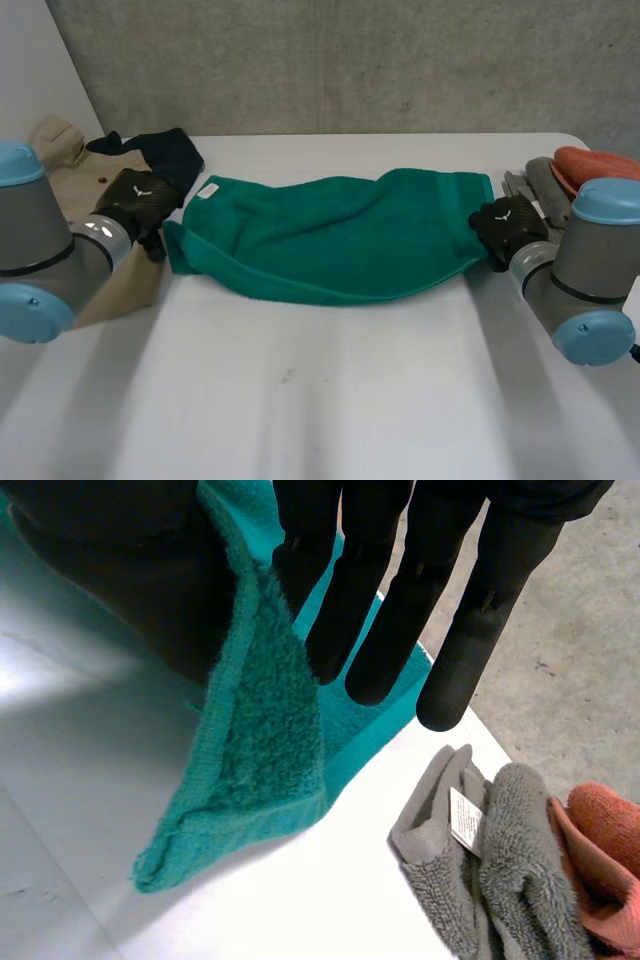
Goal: Fold the laundry.
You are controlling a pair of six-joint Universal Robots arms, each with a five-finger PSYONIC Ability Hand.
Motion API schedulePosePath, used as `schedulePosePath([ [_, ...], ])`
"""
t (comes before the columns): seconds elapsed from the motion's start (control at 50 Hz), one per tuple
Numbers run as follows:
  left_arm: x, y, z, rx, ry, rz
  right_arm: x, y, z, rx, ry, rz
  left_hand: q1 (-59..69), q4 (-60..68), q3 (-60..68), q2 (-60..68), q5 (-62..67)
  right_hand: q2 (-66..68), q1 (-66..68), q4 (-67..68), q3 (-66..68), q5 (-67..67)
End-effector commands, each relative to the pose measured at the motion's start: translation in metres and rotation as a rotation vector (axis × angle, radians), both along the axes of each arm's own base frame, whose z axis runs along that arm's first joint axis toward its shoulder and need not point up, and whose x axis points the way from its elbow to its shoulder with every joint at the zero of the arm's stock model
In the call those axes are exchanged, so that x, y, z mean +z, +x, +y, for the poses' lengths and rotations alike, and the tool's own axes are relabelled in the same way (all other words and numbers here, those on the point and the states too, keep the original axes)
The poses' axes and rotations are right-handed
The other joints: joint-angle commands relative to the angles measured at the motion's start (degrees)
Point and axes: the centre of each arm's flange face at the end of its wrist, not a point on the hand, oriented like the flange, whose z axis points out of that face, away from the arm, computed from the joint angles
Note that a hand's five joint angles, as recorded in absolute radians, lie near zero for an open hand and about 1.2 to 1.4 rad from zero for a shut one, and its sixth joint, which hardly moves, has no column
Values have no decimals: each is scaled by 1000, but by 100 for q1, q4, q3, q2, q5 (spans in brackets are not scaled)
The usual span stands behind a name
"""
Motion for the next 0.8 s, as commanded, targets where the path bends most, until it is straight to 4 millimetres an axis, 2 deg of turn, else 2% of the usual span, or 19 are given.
schedulePosePath([
  [0.02,-6,-5,-17,-124,-40,-39,-1,1,1,3,5,2,126,267,138,196,305,1207,1408,1111,1156,1127],
  [0.12,-19,-7,-28,-117,-2,-56,0,-1,0,-5,3,2,579,720,590,648,758,1207,1408,1111,1156,1127],
  [0.26,-40,-12,-31,-119,100,-92,6,-4,-3,-14,-9,-1,1320,1461,1332,1389,1499,1207,1408,1111,1156,1127],
  [0.32,-45,-12,-31,-103,130,-112,13,-7,-4,-21,-21,-2,2694,2835,2705,2763,2873,1207,1408,1111,1156,1127],
  [0.34,-44,-12,-32,-98,128,-116,16,-8,-3,-23,-24,-3,3583,3724,3594,3652,3762,1207,1408,1111,1156,1127],
  [0.36,-41,-13,-33,-82,114,-125,20,-9,-3,-24,-27,-4,5238,5379,5250,5308,5417,1207,1408,1111,1156,1127],
  [0.4,-36,-12,-32,-59,105,-133,25,-11,-1,-24,-27,-3,5255,5396,5267,5324,5434,1207,1408,1111,1156,1127],
  [0.48,-23,-12,-11,-10,127,-169,40,-18,9,-24,-9,29,5255,5396,5267,5324,5434,1207,1408,1111,1156,1127],
  [0.5,-17,-12,4,-8,147,-180,46,-23,15,-16,7,66,5255,5396,5267,5324,5434,1207,1408,1111,1156,1127],
  [0.56,-3,-12,31,-37,158,-205,51,-32,32,24,71,169,5255,5396,5267,5324,5434,1207,1408,1111,1156,1127],
  [0.58,5,-12,53,-69,177,-240,48,-40,50,73,158,274,5255,5396,5267,5324,5434,1207,1408,1111,1156,1127],
  [0.62,5,-8,79,-106,234,-306,42,-50,70,133,276,387,5255,5396,5267,5324,5434,1207,1408,1111,1156,1127],
  [0.64,4,-6,92,-133,273,-344,42,-56,80,166,330,442,5255,5396,5267,5324,5434,1207,1408,1111,1156,1127],
  [0.66,-1,0,115,-186,353,-428,42,-65,97,231,424,524,5255,5396,5267,5324,5434,1207,1408,1111,1156,1127],
  [0.68,-4,3,125,-217,390,-468,44,-68,104,265,457,559,5255,5396,5267,5324,5434,1207,1408,1111,1156,1127],
  [0.74,-8,12,148,-325,483,-578,47,-68,105,297,438,566,5255,5396,5267,5324,5434,1207,1408,1111,1156,1127],
  [0.8,-8,12,147,-338,476,-588,49,-65,99,268,411,524,5255,5396,5267,5324,5434,1207,1408,1111,1156,1127],
])
